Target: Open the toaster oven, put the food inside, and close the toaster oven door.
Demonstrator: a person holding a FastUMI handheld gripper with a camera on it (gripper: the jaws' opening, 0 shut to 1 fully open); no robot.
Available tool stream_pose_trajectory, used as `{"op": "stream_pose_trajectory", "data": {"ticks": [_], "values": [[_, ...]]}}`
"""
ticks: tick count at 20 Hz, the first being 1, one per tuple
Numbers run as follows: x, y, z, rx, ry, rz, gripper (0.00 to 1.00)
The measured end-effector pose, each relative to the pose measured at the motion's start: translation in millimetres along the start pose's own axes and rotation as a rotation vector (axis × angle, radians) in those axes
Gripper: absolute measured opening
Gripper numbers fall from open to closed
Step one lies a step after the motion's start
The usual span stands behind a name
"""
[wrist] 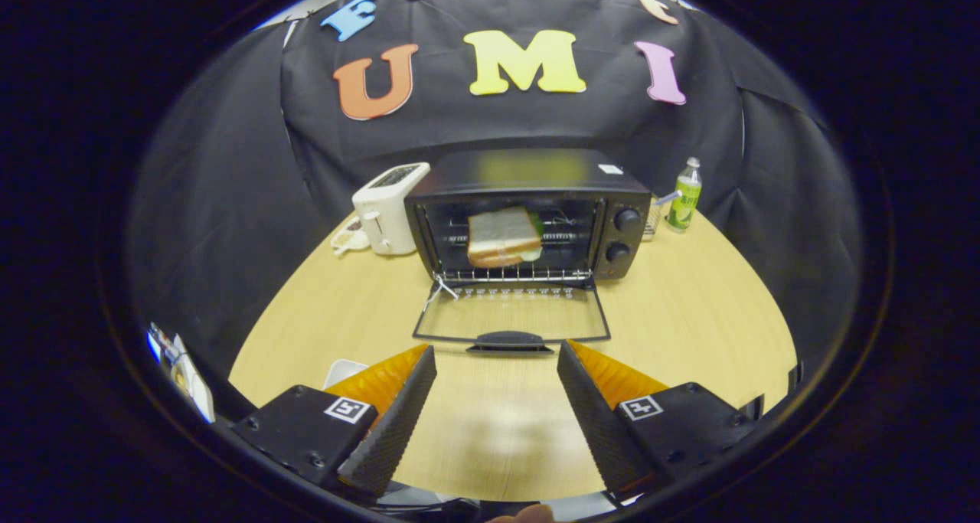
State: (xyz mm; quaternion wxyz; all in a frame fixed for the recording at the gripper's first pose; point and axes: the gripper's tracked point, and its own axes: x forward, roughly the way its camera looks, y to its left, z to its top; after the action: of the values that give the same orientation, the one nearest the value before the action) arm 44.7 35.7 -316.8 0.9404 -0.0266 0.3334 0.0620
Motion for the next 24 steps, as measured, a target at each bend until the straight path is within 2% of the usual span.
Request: {"op": "stream_pose_trajectory", "data": {"ticks": [5,12,16,24], "values": [[59.1,-12.7,-38.3,0.042,0.100,-0.027,1.00],[110.2,-6.3,-50.1,0.066,0.136,-0.027,1.00],[125.3,-10.3,-52.6,0.091,0.152,-0.060,1.00],[110.5,-8.7,-42.7,0.064,0.107,-0.100,1.00]]}}
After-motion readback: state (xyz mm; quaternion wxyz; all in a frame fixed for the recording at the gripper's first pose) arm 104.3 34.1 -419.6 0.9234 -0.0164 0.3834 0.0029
